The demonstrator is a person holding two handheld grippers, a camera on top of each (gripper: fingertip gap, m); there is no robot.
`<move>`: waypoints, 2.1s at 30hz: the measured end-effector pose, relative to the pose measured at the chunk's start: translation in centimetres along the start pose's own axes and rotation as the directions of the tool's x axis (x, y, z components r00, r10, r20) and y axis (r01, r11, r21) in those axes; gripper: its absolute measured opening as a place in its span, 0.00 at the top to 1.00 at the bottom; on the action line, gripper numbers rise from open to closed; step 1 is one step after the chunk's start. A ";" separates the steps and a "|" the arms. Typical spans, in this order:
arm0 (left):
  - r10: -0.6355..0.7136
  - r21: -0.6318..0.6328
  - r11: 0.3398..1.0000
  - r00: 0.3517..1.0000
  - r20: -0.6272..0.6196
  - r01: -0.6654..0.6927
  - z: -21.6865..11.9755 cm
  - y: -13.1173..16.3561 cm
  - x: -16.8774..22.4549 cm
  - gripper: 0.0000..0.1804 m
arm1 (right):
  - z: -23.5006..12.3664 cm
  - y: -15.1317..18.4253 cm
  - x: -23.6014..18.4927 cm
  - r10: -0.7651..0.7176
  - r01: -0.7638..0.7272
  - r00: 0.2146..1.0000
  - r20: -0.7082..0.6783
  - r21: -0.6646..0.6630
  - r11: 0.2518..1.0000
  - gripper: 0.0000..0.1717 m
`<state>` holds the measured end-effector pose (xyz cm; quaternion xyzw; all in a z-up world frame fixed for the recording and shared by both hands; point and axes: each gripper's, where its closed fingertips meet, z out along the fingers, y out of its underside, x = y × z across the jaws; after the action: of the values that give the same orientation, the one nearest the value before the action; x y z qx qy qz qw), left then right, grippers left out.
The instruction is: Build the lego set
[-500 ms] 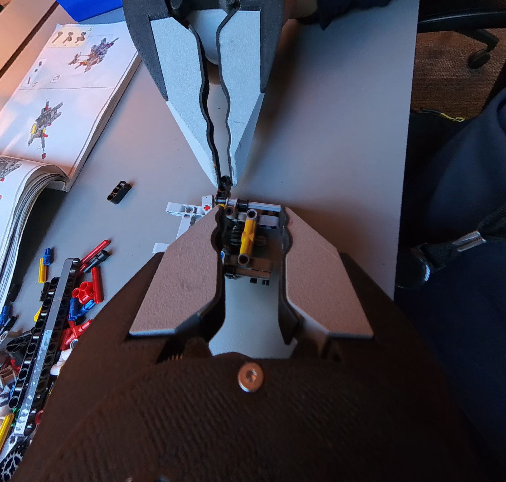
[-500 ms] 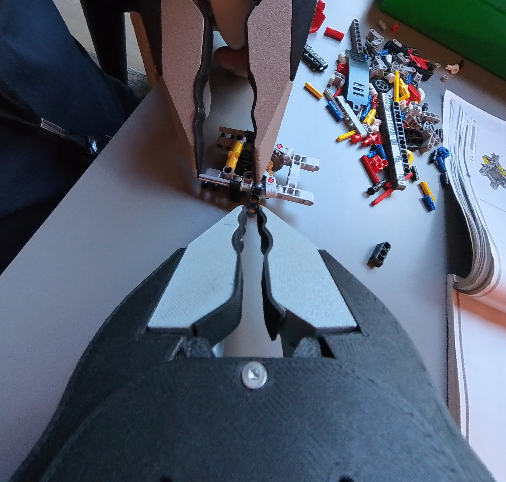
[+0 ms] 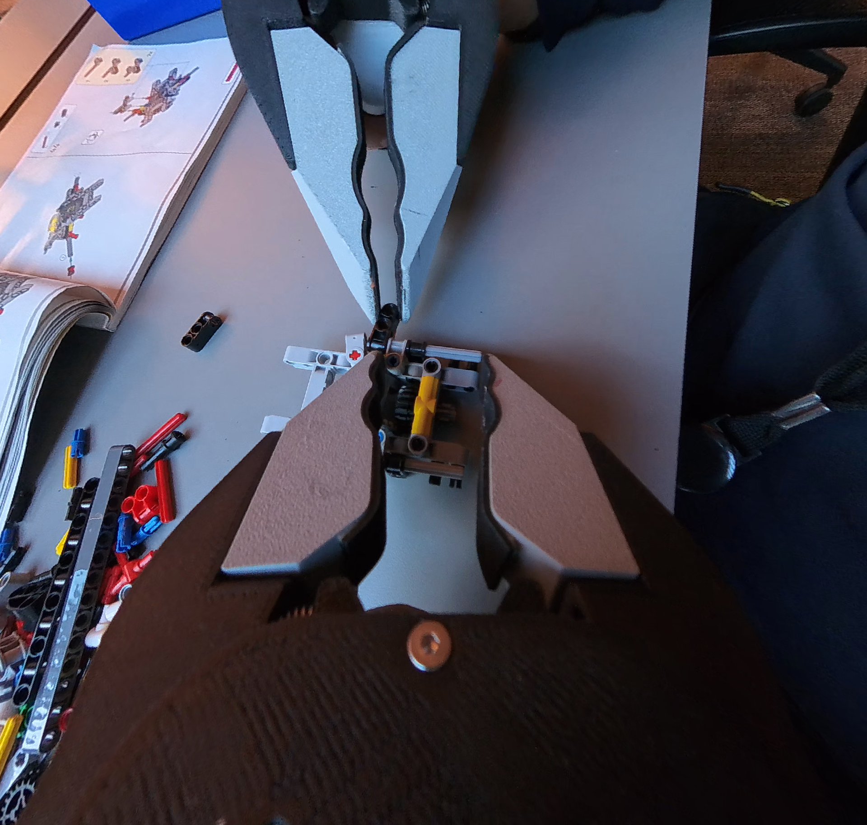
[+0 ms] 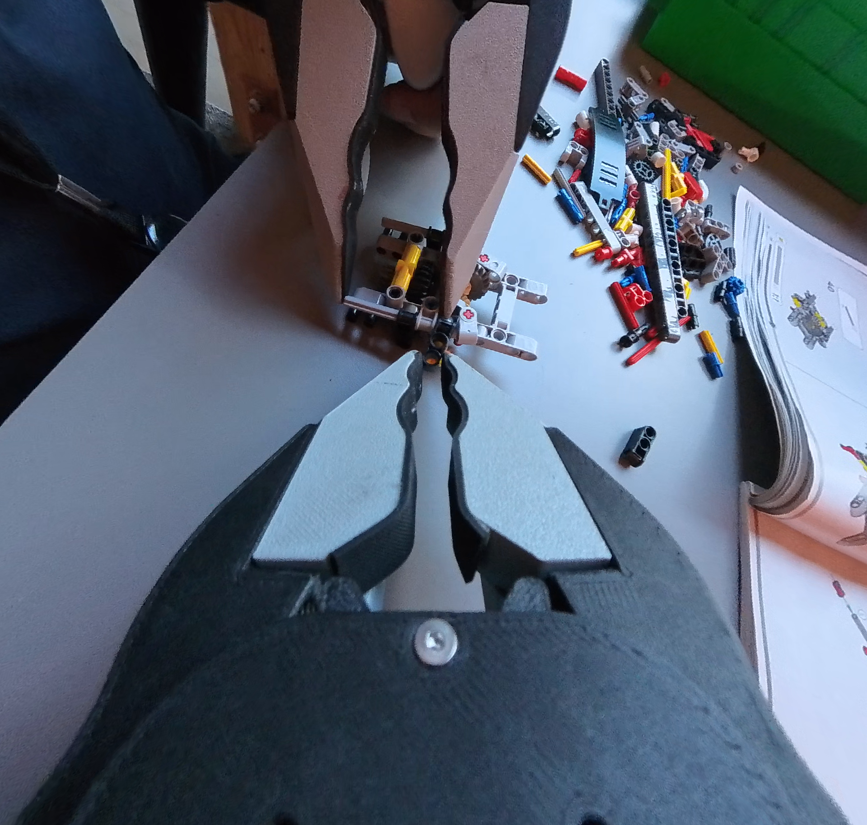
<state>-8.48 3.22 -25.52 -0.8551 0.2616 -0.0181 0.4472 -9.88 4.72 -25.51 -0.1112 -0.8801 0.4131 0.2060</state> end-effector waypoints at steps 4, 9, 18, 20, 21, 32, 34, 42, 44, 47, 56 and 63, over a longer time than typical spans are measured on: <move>-0.001 0.000 1.000 1.000 -0.001 0.001 0.0 0.0 0.0 0.79 | 0.0 0.0 -0.1 0.005 -0.005 1.000 0.008 -0.001 1.000 0.97; -0.007 0.002 1.000 1.000 -0.009 0.007 0.0 0.0 0.0 0.79 | -0.1 0.1 0.0 0.013 -0.013 1.000 0.013 -0.006 1.000 0.97; 0.006 0.000 1.000 1.000 0.008 -0.006 0.0 0.0 -0.1 0.79 | 0.0 0.1 0.3 0.021 -0.020 1.000 0.020 -0.020 1.000 0.97; 0.009 -0.001 1.000 1.000 0.009 -0.009 0.0 0.0 0.0 0.79 | 0.0 0.1 0.3 0.006 -0.006 1.000 0.014 -0.038 0.999 0.97; 0.009 -0.001 1.000 1.000 0.009 -0.009 0.0 0.0 0.0 0.79 | 0.0 0.1 0.3 -0.001 0.001 1.000 0.011 -0.049 0.999 0.98; 0.025 0.000 1.000 1.000 0.012 -0.025 0.0 0.0 0.2 0.79 | -0.2 0.1 0.1 0.077 -0.073 0.995 0.063 -0.072 0.995 0.97; 0.021 0.000 1.000 1.000 0.008 -0.021 0.0 0.0 0.2 0.79 | -0.2 0.1 0.1 0.070 -0.065 0.996 0.061 -0.075 0.995 0.97; 0.047 0.000 0.999 0.999 0.025 -0.047 0.0 -0.1 0.2 0.79 | -0.2 0.2 0.1 0.027 -0.023 0.999 0.038 -0.109 0.994 0.97; 0.048 0.001 0.999 0.999 0.025 -0.048 0.0 -0.1 0.2 0.79 | -0.2 0.2 0.1 0.026 -0.022 0.999 0.034 -0.122 0.992 0.97; 0.037 0.003 0.999 0.999 0.018 -0.037 0.0 -0.1 0.2 0.79 | -0.2 0.2 0.1 0.013 -0.009 1.000 0.025 -0.133 0.991 0.97; 0.062 0.000 0.998 0.998 0.019 -0.062 0.1 0.0 0.1 0.79 | -0.4 0.2 0.1 0.014 -0.011 0.999 0.030 -0.113 0.993 0.97; 0.089 -0.002 0.996 0.995 0.036 -0.089 0.2 0.0 0.1 0.79 | -0.3 0.3 0.1 0.010 -0.007 1.000 0.030 -0.104 0.995 0.97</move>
<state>-8.37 3.38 -25.66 -0.8429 0.2914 0.0174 0.4520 -9.78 5.15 -25.55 -0.1191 -0.9029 0.3694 0.1850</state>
